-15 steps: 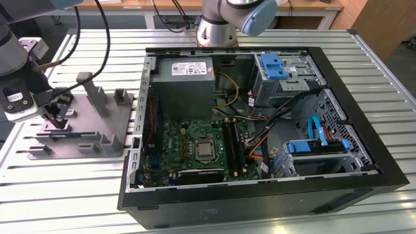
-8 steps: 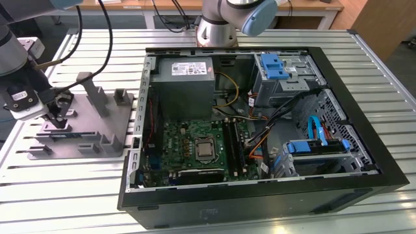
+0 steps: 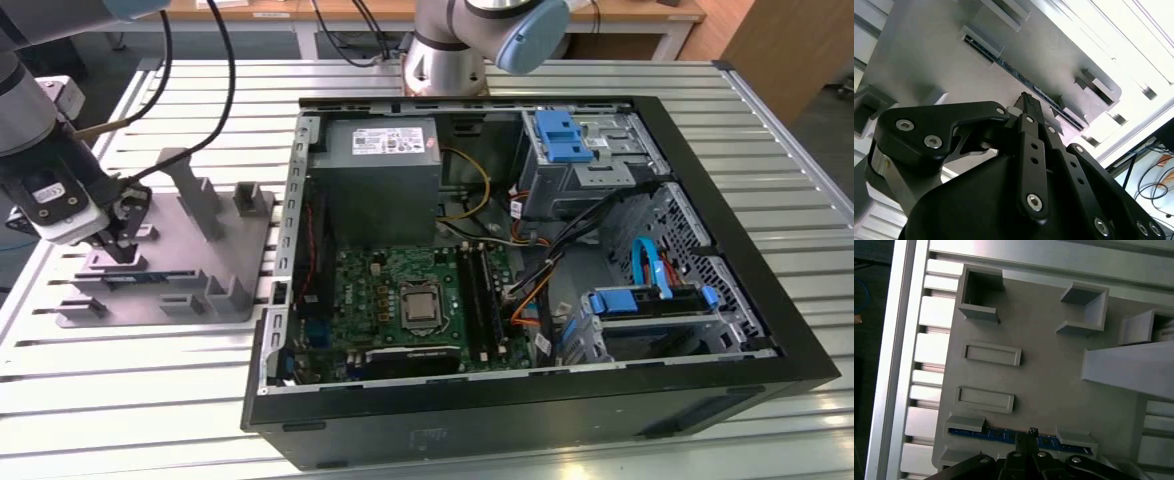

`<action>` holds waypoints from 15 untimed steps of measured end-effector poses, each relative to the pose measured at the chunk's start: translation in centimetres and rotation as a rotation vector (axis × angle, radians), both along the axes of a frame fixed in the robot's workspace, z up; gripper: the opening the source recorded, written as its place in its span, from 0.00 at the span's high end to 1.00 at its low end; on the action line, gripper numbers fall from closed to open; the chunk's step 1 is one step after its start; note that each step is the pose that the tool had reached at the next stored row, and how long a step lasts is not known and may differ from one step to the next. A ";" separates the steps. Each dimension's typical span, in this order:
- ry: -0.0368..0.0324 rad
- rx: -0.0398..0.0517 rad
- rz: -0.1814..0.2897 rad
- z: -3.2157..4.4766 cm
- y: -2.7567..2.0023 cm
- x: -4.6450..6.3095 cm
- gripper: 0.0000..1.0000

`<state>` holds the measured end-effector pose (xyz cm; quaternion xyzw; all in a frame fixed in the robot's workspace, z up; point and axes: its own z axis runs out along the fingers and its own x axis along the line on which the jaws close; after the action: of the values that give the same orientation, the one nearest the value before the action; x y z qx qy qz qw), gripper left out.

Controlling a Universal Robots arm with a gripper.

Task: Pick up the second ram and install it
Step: 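Pick up the second ram and move it above second insertion slot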

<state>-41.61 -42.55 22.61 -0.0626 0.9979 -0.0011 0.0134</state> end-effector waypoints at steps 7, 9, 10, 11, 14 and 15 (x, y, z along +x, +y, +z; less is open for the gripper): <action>0.0000 0.0000 0.055 0.00 0.00 0.0 0.90; 0.0000 0.0001 0.071 0.00 0.00 0.0 0.90; 0.0000 0.0000 0.079 0.00 0.00 0.0 0.90; 0.0000 0.0001 0.087 0.00 0.00 0.0 0.90; 0.0000 0.0000 0.111 0.00 0.00 0.0 0.90; 0.0001 0.0000 0.120 0.00 0.00 0.0 0.90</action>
<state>-41.61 -42.55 22.61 -0.1221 0.9924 -0.0003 0.0134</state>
